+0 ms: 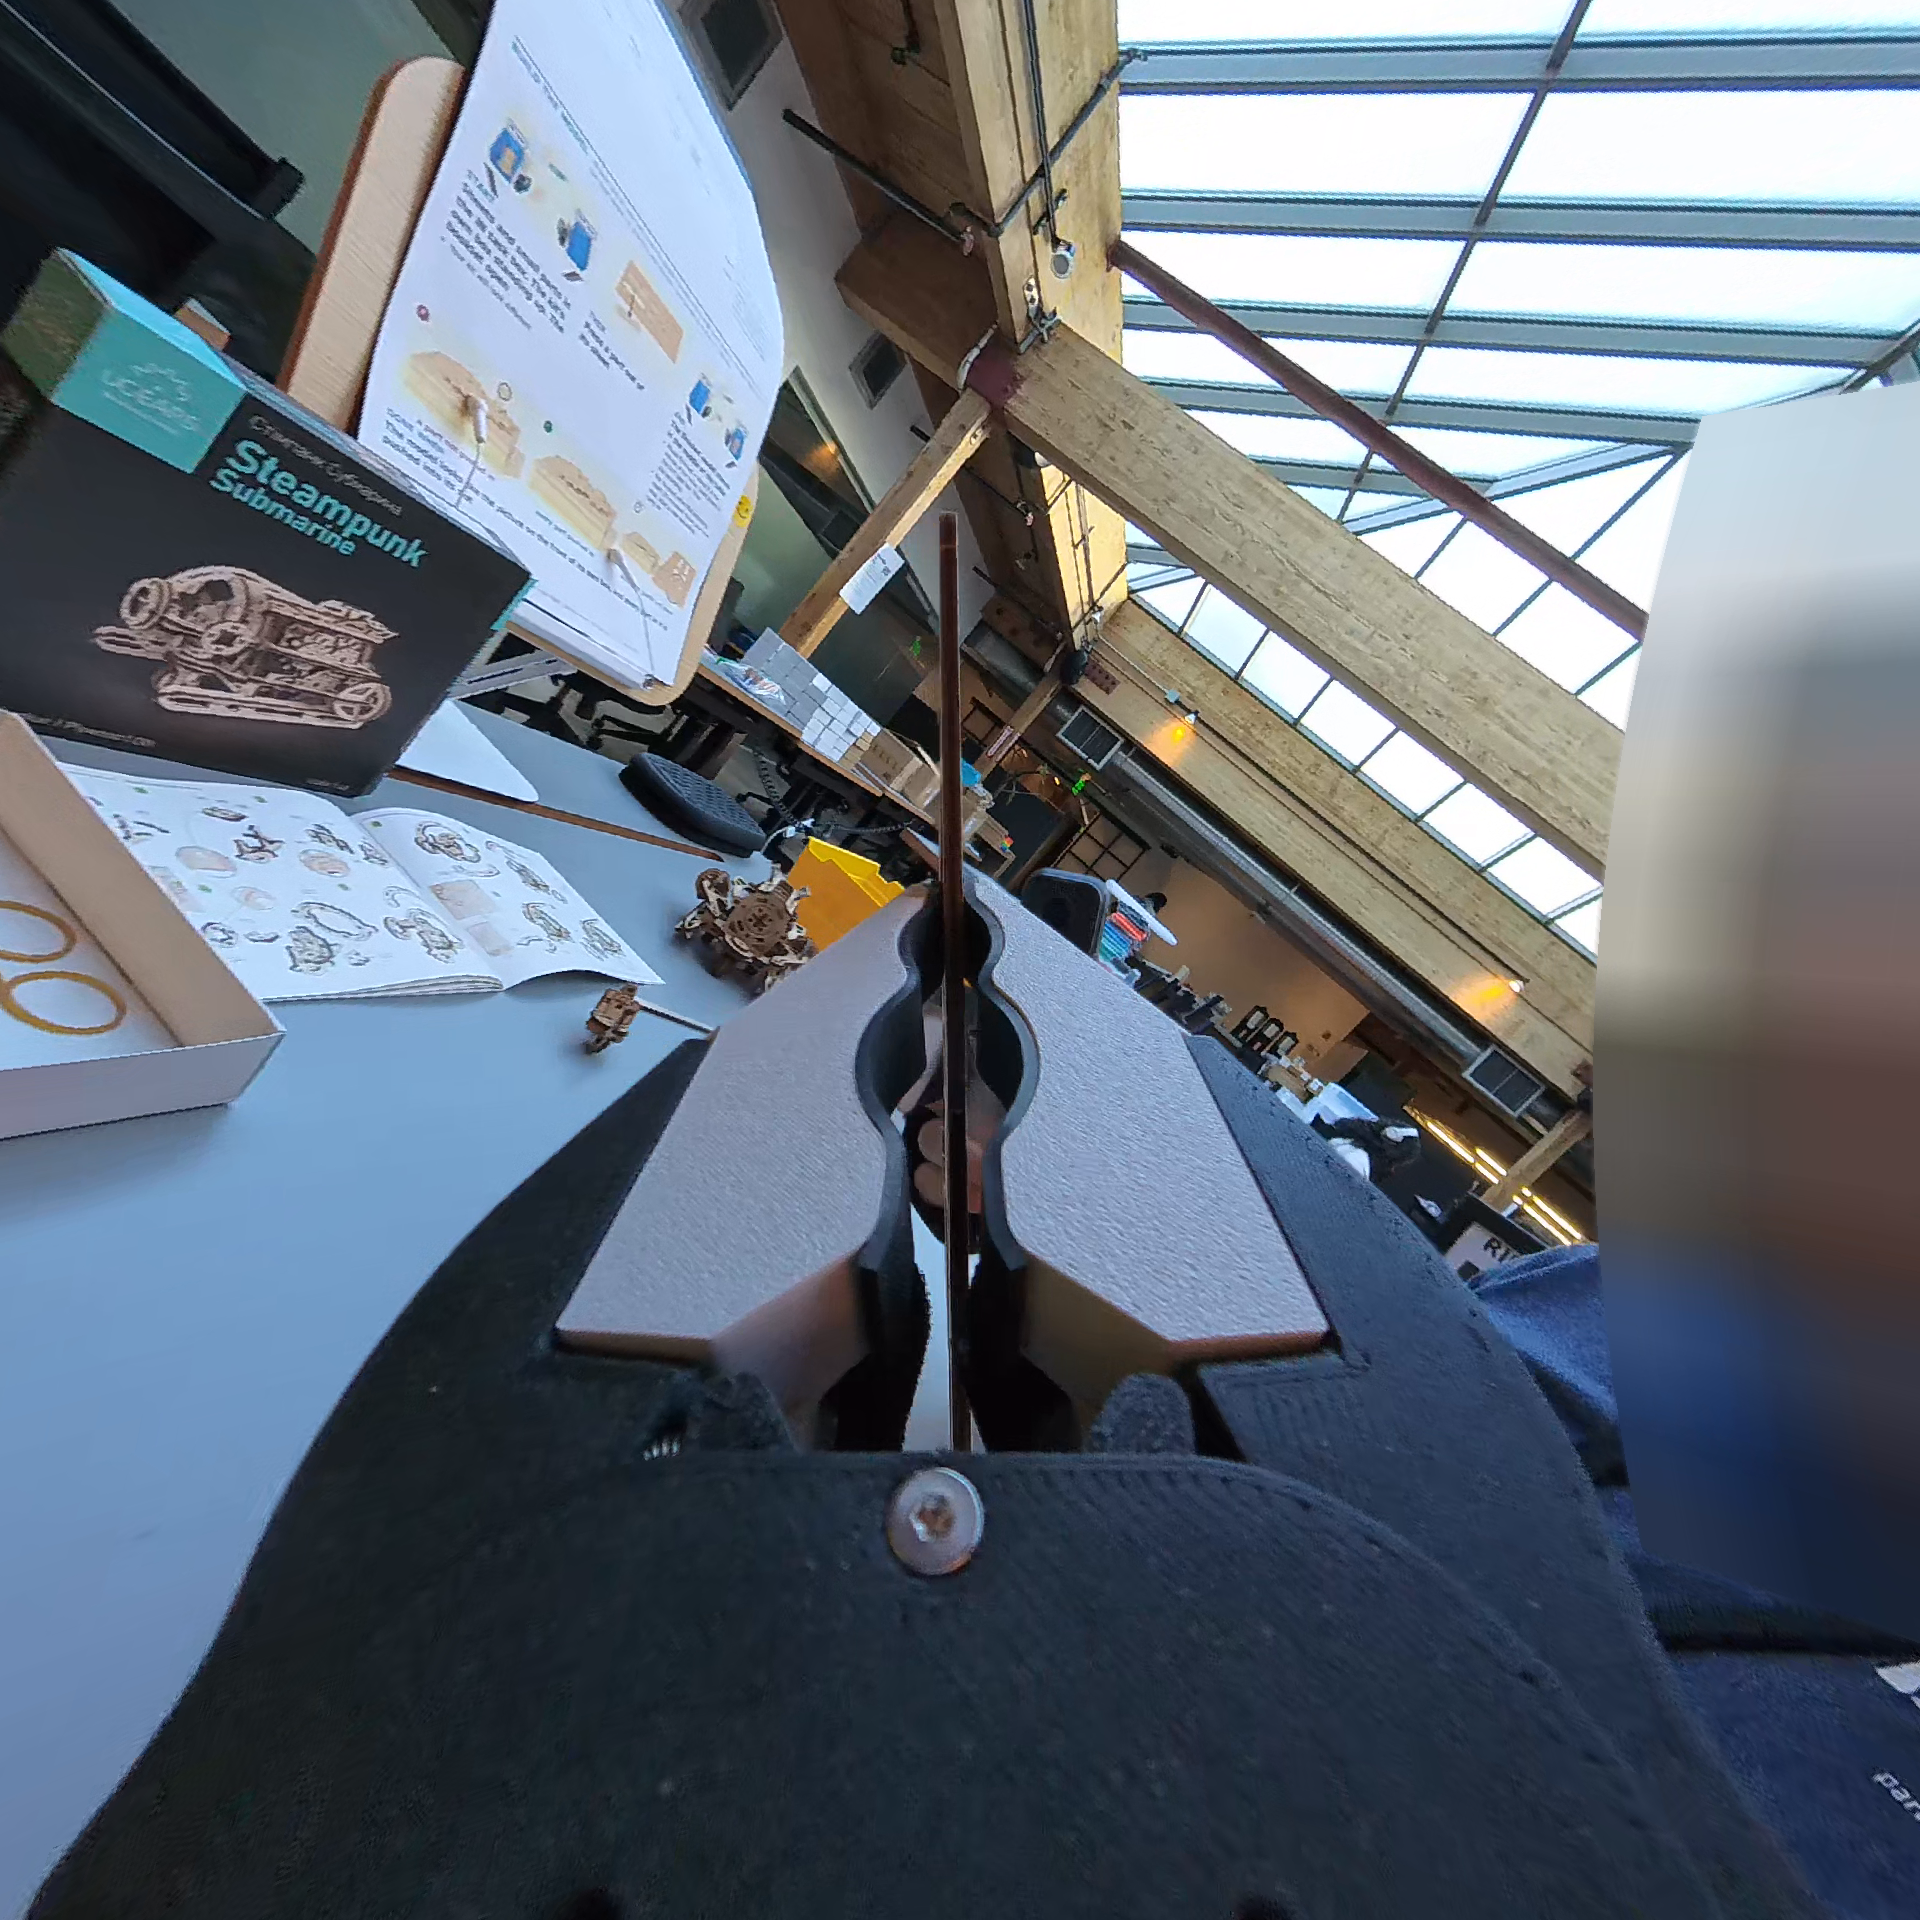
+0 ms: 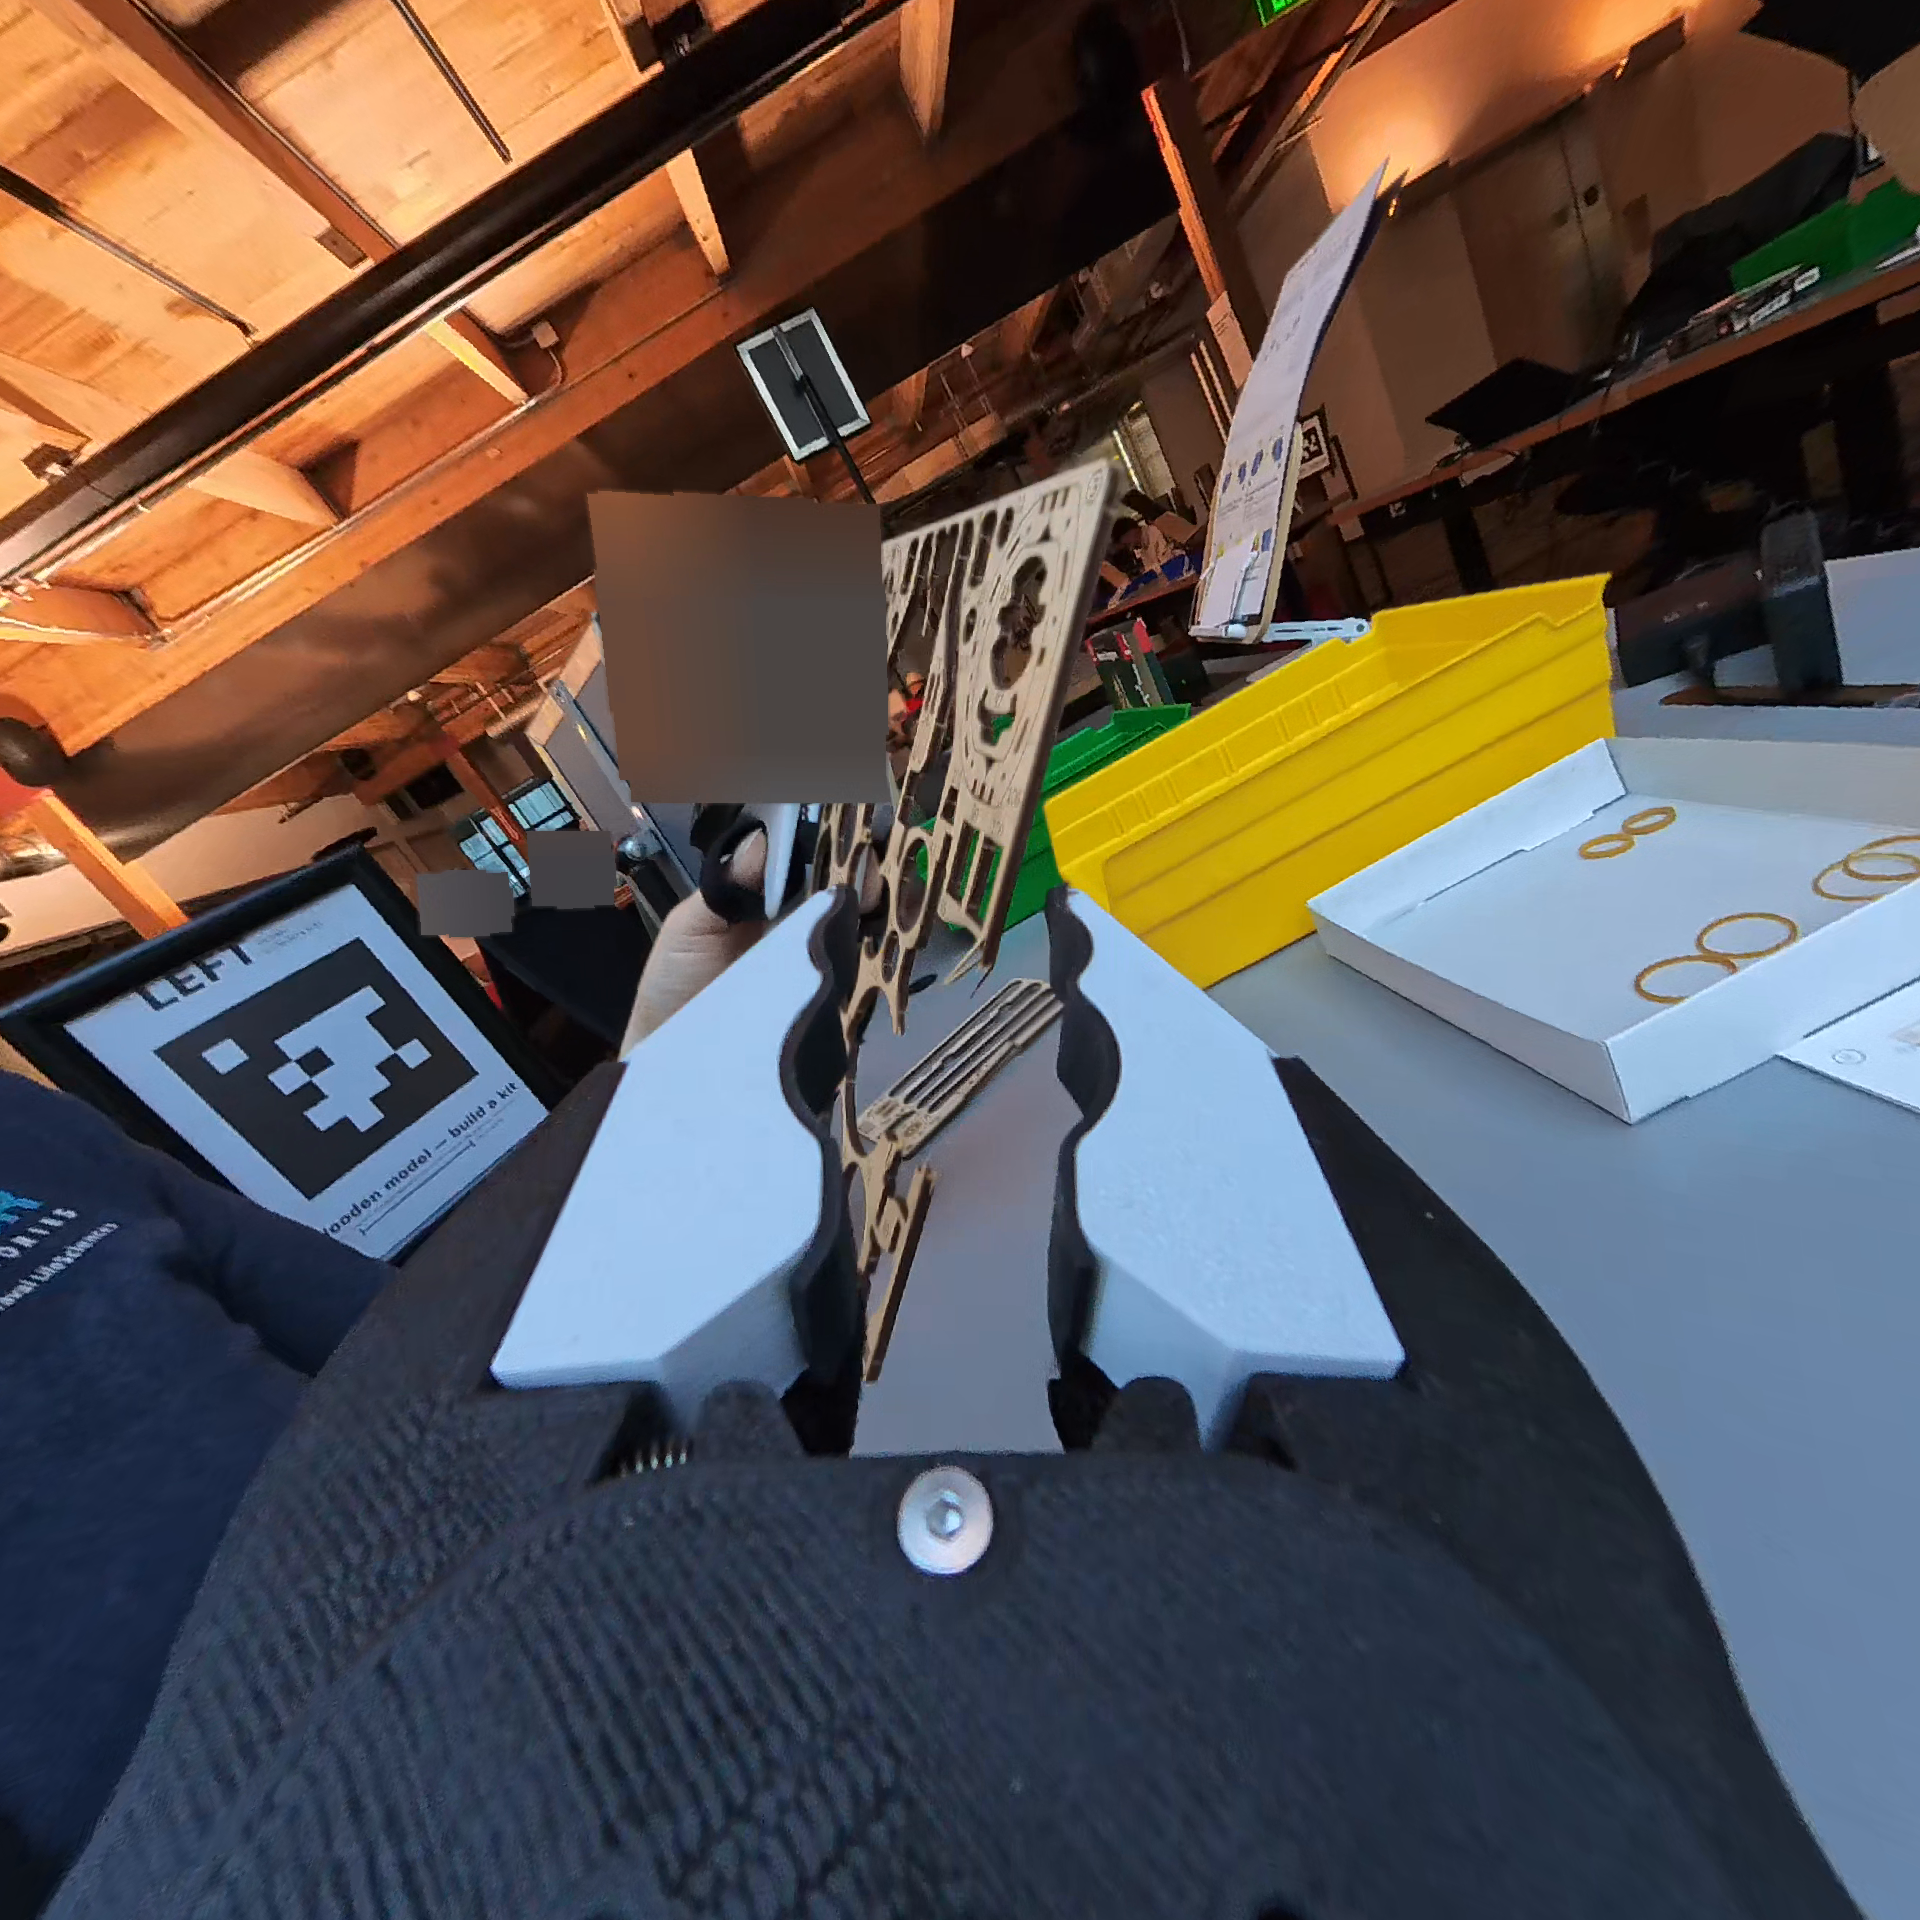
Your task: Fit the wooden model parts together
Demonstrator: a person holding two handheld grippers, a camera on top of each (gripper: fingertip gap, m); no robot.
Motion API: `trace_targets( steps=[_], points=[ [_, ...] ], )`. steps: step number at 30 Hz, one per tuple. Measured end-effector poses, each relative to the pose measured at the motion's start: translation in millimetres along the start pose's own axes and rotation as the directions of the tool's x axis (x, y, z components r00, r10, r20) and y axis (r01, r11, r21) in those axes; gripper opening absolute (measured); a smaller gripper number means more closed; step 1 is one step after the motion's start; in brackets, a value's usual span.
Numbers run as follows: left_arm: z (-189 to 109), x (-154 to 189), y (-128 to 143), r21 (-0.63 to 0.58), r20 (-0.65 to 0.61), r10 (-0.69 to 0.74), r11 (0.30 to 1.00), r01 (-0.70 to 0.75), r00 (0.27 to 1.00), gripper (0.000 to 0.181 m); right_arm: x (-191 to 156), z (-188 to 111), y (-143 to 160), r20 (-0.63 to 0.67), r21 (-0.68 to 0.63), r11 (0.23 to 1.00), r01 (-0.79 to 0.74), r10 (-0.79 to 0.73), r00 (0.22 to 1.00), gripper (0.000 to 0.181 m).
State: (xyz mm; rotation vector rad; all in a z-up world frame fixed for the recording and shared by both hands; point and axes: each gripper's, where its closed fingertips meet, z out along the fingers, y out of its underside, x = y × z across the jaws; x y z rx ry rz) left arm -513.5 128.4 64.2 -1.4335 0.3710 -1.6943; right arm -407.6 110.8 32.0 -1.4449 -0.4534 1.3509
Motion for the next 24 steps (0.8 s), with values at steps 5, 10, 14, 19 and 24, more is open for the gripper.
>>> trace_targets(
  steps=[5, 10, 14, 19, 24],
  points=[
    [3, 20, 3, -0.002, -0.04, 0.01, 1.0, -0.01, 0.999, 0.0, -24, 1, -8, 0.049, -0.007, 0.999, -0.041, 0.042, 0.998, 0.032],
    [-1, 47, 0, 0.025, -0.084, 0.032, 0.999, -0.03, 0.996, 0.0, -51, -4, -15, 0.078, 0.014, 0.998, -0.054, 0.053, 0.996, 0.032],
    [-4, 64, -3, 0.042, -0.094, 0.064, 0.997, -0.06, 0.993, 0.0, -69, -11, -24, 0.069, 0.038, 0.999, 0.004, -0.006, 0.998, 0.029],
    [-7, 81, -6, 0.064, -0.123, 0.082, 0.995, -0.075, 0.989, 0.0, -81, -15, -33, 0.045, 0.036, 0.996, 0.078, -0.08, 0.996, 0.027],
    [-10, 89, -5, 0.076, -0.126, 0.092, 0.994, -0.082, 0.988, 0.0, -88, -14, -34, 0.037, 0.026, 0.994, 0.11, -0.111, 0.993, 0.026]
  ],
)
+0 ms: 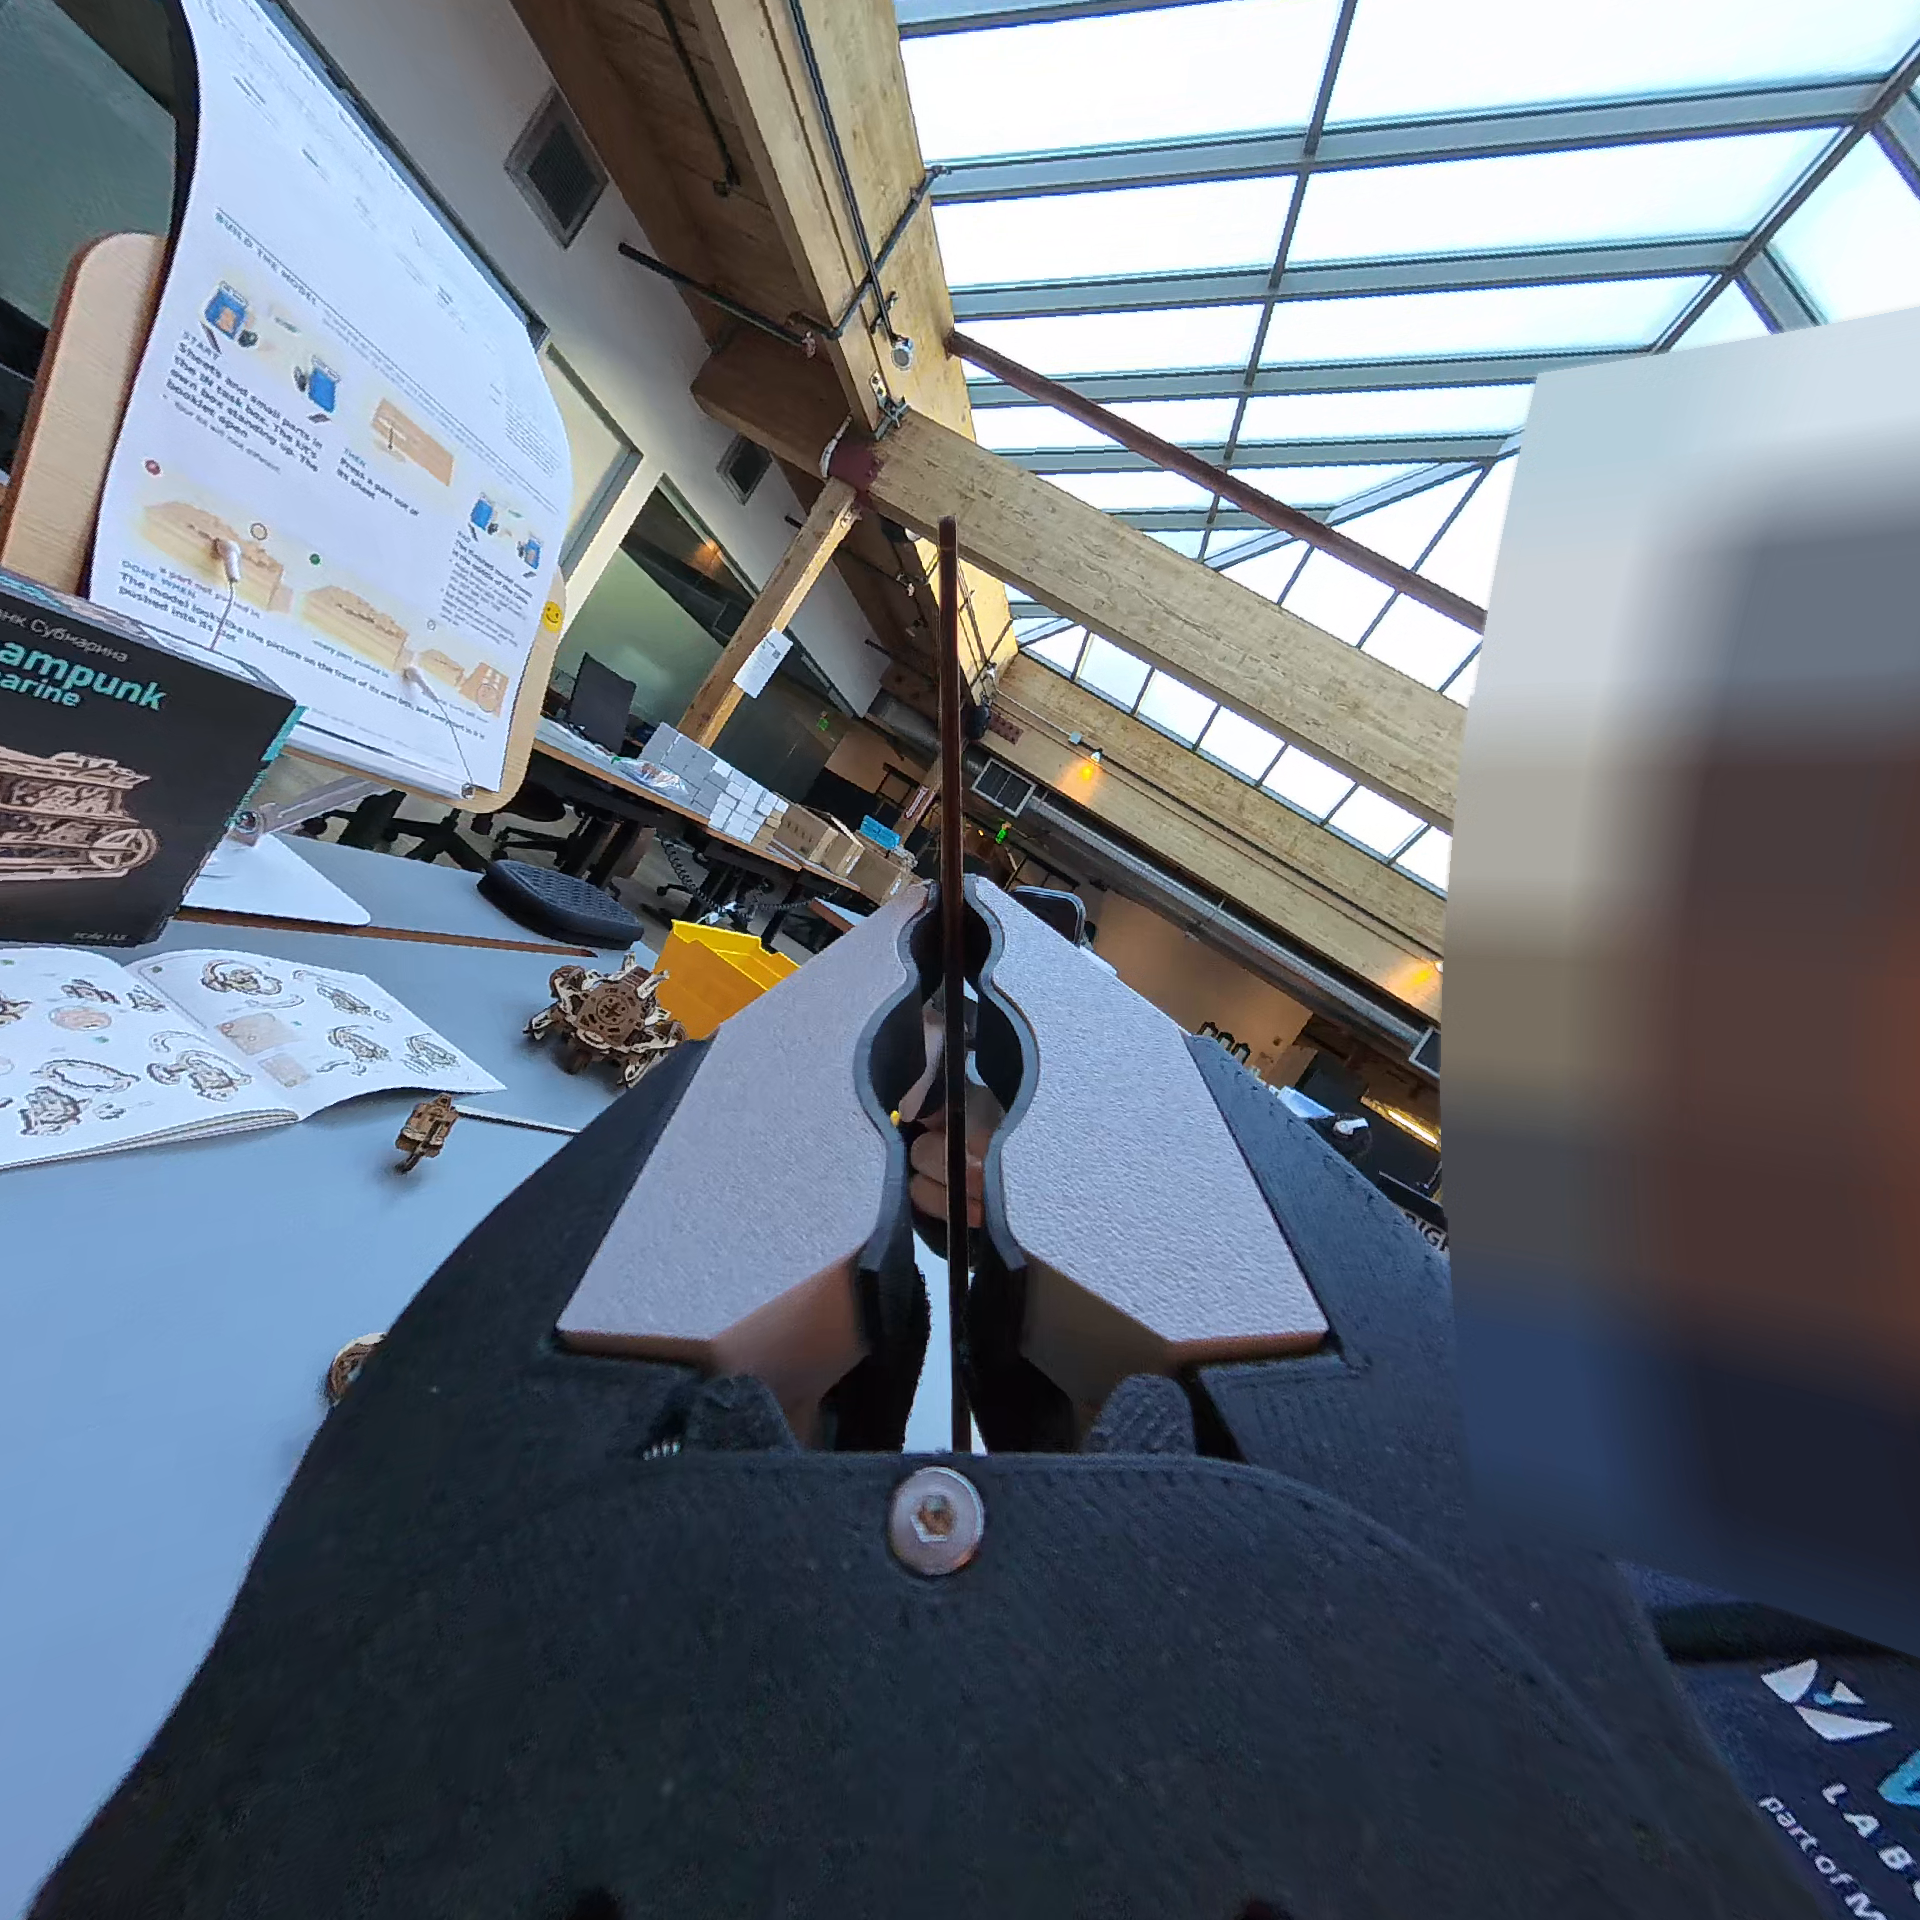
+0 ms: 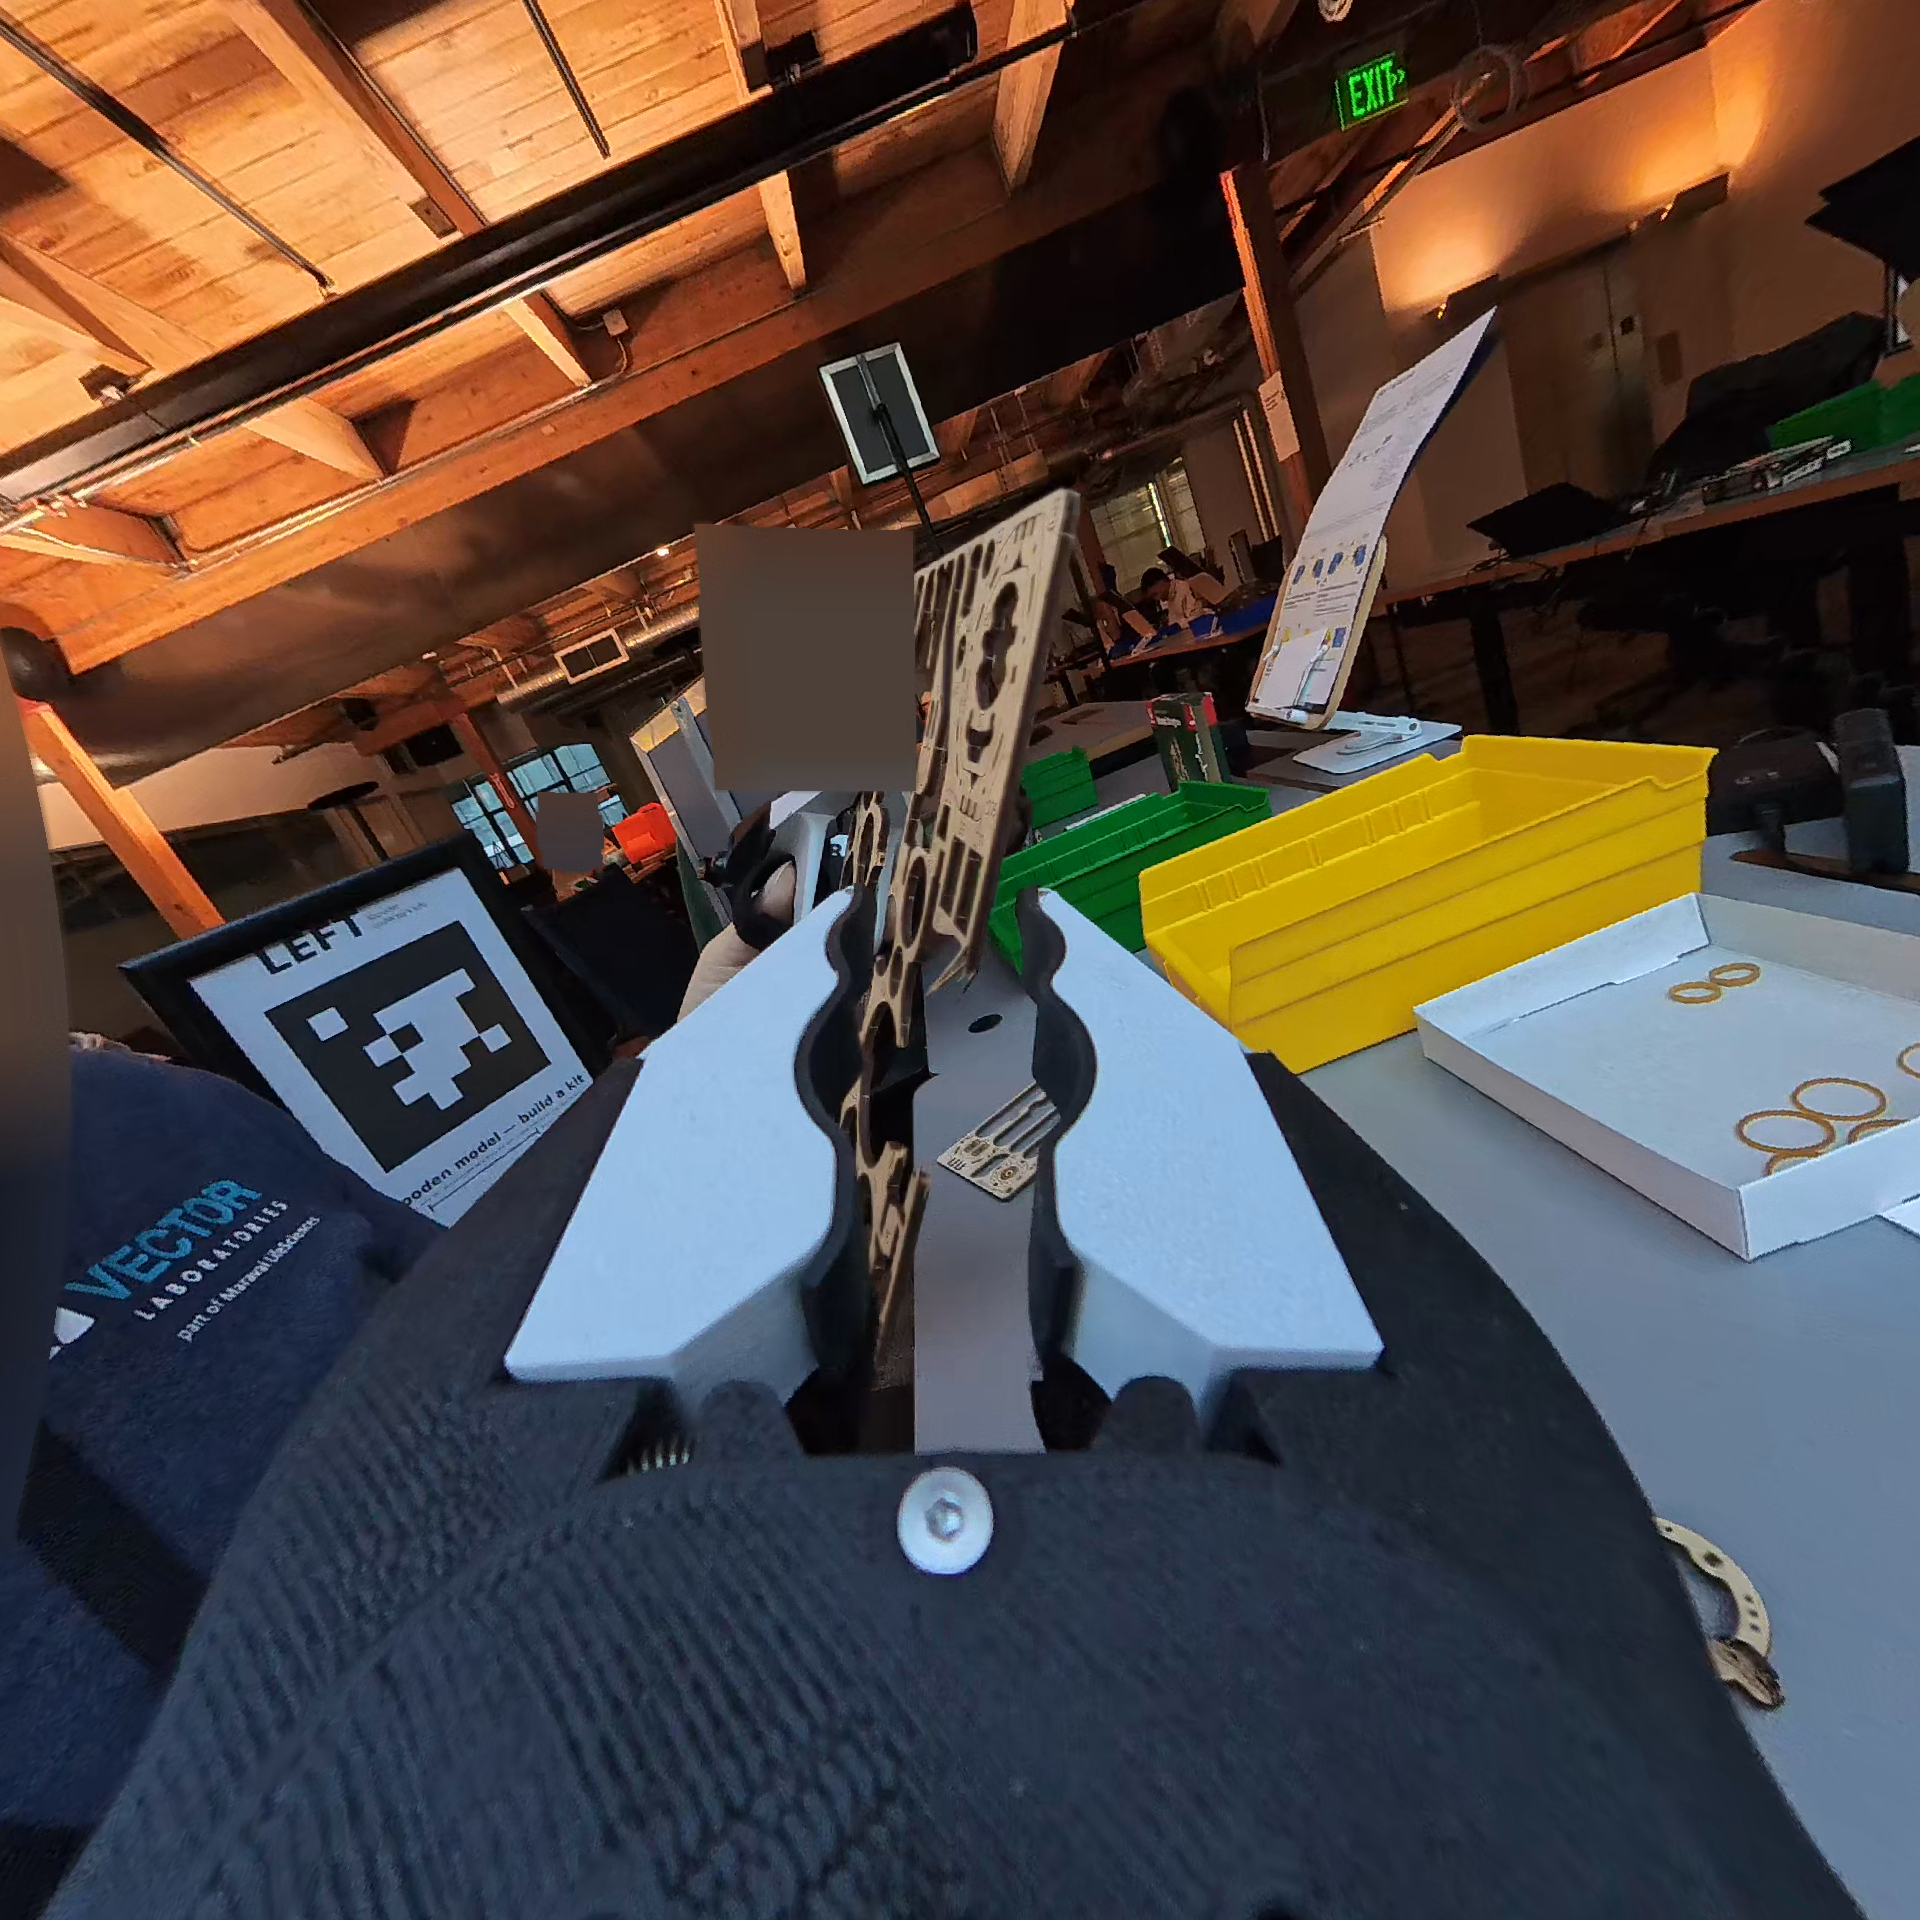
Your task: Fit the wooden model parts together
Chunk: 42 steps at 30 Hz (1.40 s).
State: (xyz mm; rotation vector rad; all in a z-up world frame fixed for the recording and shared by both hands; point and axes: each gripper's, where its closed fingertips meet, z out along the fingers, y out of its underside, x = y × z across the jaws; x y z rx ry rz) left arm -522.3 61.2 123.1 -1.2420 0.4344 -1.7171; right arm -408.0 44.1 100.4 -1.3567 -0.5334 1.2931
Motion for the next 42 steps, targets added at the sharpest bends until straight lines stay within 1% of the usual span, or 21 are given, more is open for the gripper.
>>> trace_targets(
  steps=[7, 11, 15, 20, 27, 29, 31, 37, 42],
  points=[
    [-3, -5, 2, 0.0, 0.032, -0.037, 0.999, 0.037, 0.999, 0.0, 3, -1, 4, -0.012, 0.006, 0.999, -0.033, 0.033, 0.999, 0.024],
    [-5, -21, 5, 0.01, 0.078, -0.092, 0.996, 0.092, 0.993, 0.0, 15, -4, 8, -0.054, -0.003, 0.997, -0.078, 0.077, 0.996, 0.022],
    [-8, -36, 8, 0.036, 0.09, -0.153, 0.988, 0.151, 0.984, 0.0, 32, -9, 14, -0.106, -0.006, 0.991, -0.133, 0.131, 0.986, 0.022],
    [-11, -60, 12, 0.056, 0.146, -0.183, 0.983, 0.176, 0.972, 0.0, 47, -11, 31, -0.131, -0.023, 0.984, -0.174, 0.17, 0.977, 0.024],
    [-17, -79, 18, 0.071, 0.188, -0.212, 0.977, 0.202, 0.959, 0.0, 60, -10, 78, -0.11, -0.063, 0.951, -0.304, 0.296, 0.949, 0.031],
    [-18, -82, 21, 0.07, 0.19, -0.223, 0.975, 0.213, 0.956, 0.0, 61, -8, 87, -0.092, -0.07, 0.938, -0.34, 0.334, 0.938, 0.032],
    [-18, -83, 22, 0.068, 0.188, -0.23, 0.973, 0.222, 0.955, 0.0, 61, -7, 90, -0.075, -0.077, 0.928, -0.364, 0.359, 0.93, 0.032],
    [-13, -87, 30, 0.062, 0.198, -0.231, 0.973, 0.223, 0.953, 0.0, 67, -16, 89, -0.063, -0.078, 0.927, -0.367, 0.363, 0.93, 0.032],
    [-1, -86, 43, 0.036, 0.174, -0.256, 0.967, 0.254, 0.951, 0.0, 49, -11, 93, 0.078, -0.108, 0.913, -0.393, 0.402, 0.912, 0.038]
  ],
)
